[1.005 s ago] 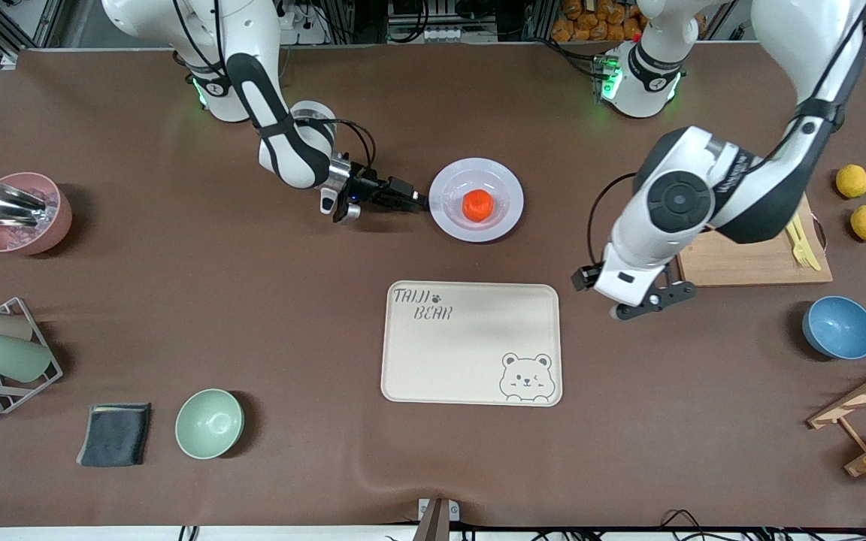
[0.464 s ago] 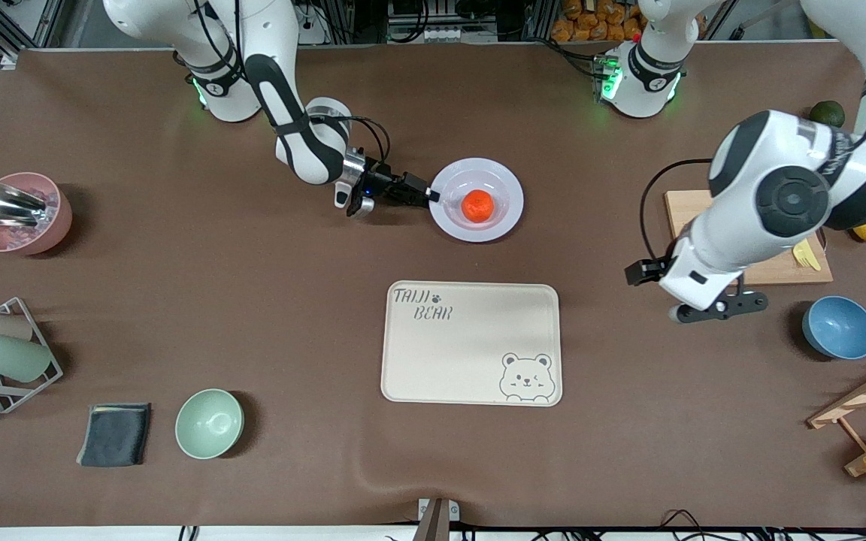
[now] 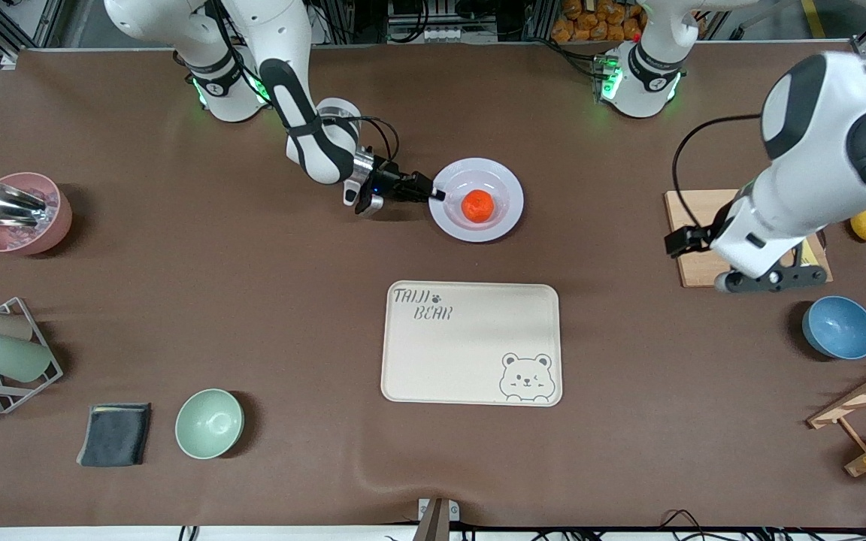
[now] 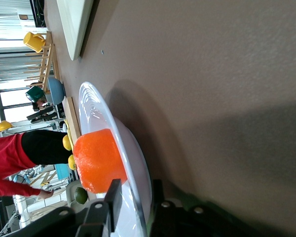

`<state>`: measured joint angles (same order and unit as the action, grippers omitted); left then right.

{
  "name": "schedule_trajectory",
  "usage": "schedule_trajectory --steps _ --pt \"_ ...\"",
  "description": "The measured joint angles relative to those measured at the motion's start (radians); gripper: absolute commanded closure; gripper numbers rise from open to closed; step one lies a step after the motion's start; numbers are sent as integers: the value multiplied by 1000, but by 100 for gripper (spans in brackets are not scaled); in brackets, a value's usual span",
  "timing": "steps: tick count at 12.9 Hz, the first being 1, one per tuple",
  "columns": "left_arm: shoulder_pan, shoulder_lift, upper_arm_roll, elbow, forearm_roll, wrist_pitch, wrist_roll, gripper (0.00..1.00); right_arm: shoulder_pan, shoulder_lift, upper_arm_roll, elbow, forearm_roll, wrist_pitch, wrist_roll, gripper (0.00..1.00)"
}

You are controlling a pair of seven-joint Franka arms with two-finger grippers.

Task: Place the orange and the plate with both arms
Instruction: 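Withdraw the left gripper while the right gripper grips the plate rim, then move the plate with the right gripper onto the bear tray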

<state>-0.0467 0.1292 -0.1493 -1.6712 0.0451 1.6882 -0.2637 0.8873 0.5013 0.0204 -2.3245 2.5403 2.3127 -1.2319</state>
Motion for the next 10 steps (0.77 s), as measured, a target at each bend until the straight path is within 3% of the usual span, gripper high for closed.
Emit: schedule_trajectory --steps 1,5,10 --pt "-9 -33 28 -1 -11 -27 24 0 3 0 0 2 1 0 0 100" --pt "-102 -130 173 -8 -40 -106 118 0 4 0 -3 12 5 -4 -2 100" --pt "-108 -185 185 -2 -40 -150 184 0 1 -2 -15 44 16 -3 12 100"
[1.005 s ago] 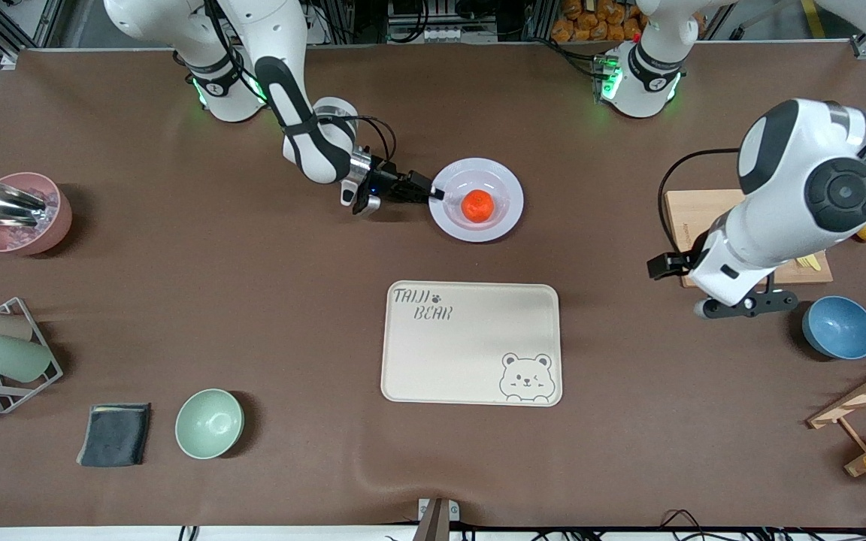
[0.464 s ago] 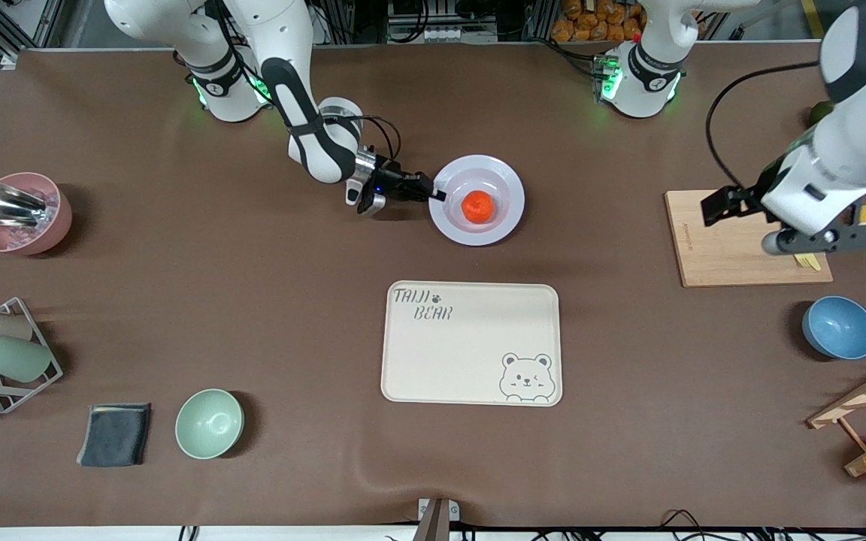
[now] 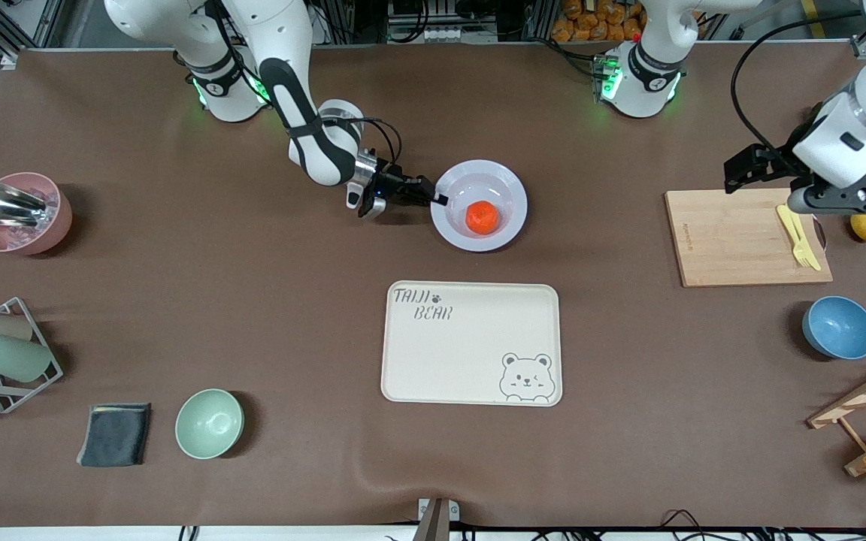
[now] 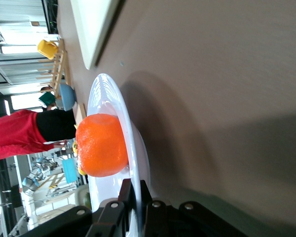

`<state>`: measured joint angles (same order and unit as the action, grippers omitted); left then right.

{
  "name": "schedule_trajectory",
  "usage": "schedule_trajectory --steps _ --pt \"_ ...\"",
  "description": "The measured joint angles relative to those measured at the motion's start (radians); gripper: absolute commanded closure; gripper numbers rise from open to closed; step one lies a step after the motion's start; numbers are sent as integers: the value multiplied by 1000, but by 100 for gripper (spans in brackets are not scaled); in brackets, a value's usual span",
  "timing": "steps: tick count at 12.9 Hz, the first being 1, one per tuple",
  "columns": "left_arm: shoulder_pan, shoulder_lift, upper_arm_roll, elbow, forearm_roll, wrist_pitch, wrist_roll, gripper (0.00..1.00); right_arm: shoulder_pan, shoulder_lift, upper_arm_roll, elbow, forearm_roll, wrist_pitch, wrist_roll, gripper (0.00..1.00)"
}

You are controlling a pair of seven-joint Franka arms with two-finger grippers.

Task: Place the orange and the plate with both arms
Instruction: 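Move the plate with the right gripper onto the bear tray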

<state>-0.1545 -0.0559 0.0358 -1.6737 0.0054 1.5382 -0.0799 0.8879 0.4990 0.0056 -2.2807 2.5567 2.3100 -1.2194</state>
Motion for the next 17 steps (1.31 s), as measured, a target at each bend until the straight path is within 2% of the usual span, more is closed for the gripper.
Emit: schedule_trajectory --steps 1,5,10,13,17 --pt "0 -7 1 6 0 -6 0 0 -1 -7 -2 17 1 19 22 100" --pt "0 -16 2 31 0 -26 -10 0 -2 -63 -3 134 1 280 113 100" --pt "0 -16 4 45 0 -39 -75 0 -66 -57 -11 217 -3 310 137 100" --pt "0 -16 4 47 0 -40 -75 0 -136 -2 -13 288 -18 309 136 100" --pt "0 -13 2 47 0 -41 -75 0 -201 149 -14 466 -67 347 151 100"
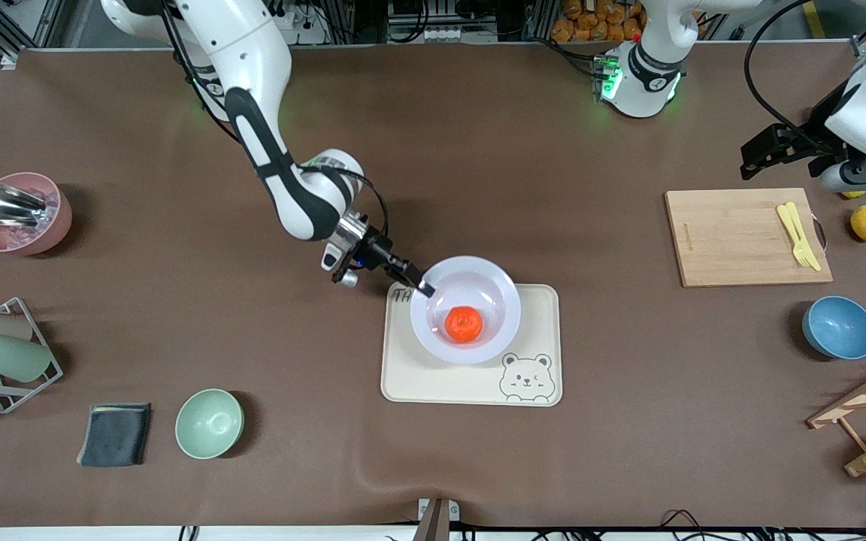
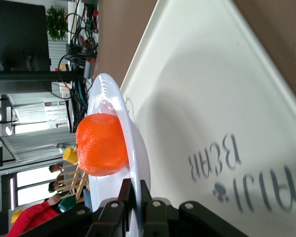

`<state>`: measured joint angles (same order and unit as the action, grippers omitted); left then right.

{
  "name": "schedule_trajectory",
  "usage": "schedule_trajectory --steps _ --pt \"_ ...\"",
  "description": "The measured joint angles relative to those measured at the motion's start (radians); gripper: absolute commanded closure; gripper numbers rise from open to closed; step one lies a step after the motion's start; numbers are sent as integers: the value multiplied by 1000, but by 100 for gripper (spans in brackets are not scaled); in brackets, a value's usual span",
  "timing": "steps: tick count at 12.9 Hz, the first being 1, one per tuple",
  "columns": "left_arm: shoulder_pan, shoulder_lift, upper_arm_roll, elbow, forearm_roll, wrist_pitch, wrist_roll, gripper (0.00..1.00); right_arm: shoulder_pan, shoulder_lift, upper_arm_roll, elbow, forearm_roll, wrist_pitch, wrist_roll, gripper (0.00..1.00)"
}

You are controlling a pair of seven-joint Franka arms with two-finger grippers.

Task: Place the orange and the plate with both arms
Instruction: 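Move the plate with the right gripper onto the bear tray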

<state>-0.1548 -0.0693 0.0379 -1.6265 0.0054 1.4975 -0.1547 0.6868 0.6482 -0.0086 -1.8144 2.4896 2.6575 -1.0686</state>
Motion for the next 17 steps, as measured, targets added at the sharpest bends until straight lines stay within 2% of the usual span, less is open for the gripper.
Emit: schedule_trajectory --steps 3,9,10,11,12,15,17 --pt "0 11 1 0 0 0 -2 0 -2 93 3 134 -53 58 65 100" --pt "0 33 1 0 0 6 -2 0 8 190 10 233 -57 77 71 100" --pt "0 33 1 0 0 6 -2 0 9 200 10 246 -57 80 71 65" --pt "0 33 1 0 0 7 -2 0 9 206 10 255 -57 84 72 52" --pt "0 33 1 0 0 7 -2 0 9 208 10 261 -57 87 73 45" --pt "0 33 1 2 0 9 -2 0 5 208 7 265 -60 99 81 45" --pt "-2 33 -1 16 0 12 -2 0 -2 208 5 266 -103 104 123 46"
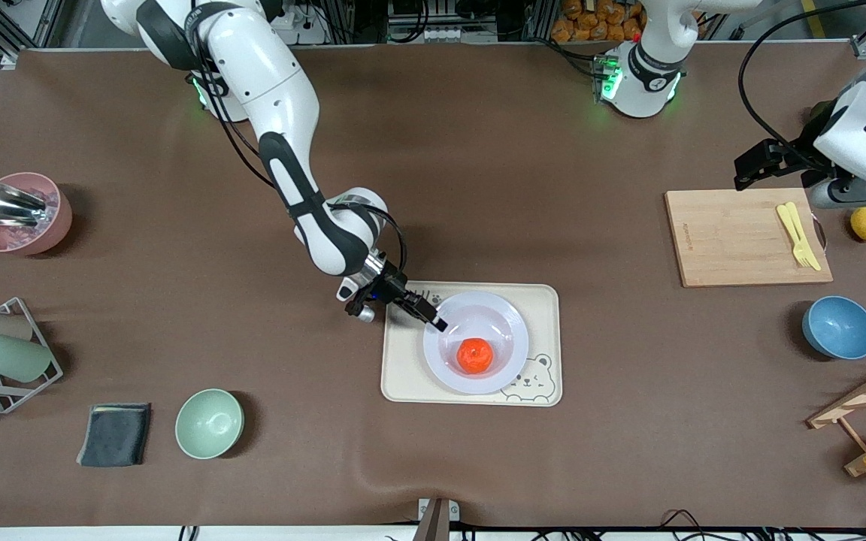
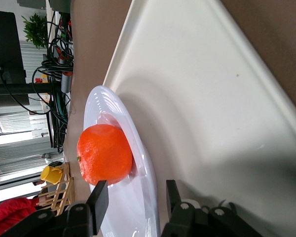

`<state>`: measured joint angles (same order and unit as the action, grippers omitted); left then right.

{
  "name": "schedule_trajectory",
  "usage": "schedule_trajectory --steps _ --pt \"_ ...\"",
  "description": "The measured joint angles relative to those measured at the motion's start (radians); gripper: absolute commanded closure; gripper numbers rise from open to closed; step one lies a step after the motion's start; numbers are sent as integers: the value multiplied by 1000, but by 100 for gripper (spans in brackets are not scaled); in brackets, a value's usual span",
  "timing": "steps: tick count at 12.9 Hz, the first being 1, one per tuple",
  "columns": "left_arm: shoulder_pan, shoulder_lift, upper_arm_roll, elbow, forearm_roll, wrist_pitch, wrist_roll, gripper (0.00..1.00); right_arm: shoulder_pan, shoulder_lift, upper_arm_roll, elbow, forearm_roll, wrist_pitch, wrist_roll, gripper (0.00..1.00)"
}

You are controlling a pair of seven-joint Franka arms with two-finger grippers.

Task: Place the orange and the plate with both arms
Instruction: 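Move the plate with the right gripper onto the bear tray, then open the right gripper to release the plate rim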

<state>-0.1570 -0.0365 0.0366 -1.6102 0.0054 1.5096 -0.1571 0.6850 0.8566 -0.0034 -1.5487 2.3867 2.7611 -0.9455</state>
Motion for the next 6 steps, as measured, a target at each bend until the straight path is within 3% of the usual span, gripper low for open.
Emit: schedule_trajectory --steps 6 --pt "-1 0 -2 13 0 0 0 0 -20 -8 -7 22 -383 17 407 46"
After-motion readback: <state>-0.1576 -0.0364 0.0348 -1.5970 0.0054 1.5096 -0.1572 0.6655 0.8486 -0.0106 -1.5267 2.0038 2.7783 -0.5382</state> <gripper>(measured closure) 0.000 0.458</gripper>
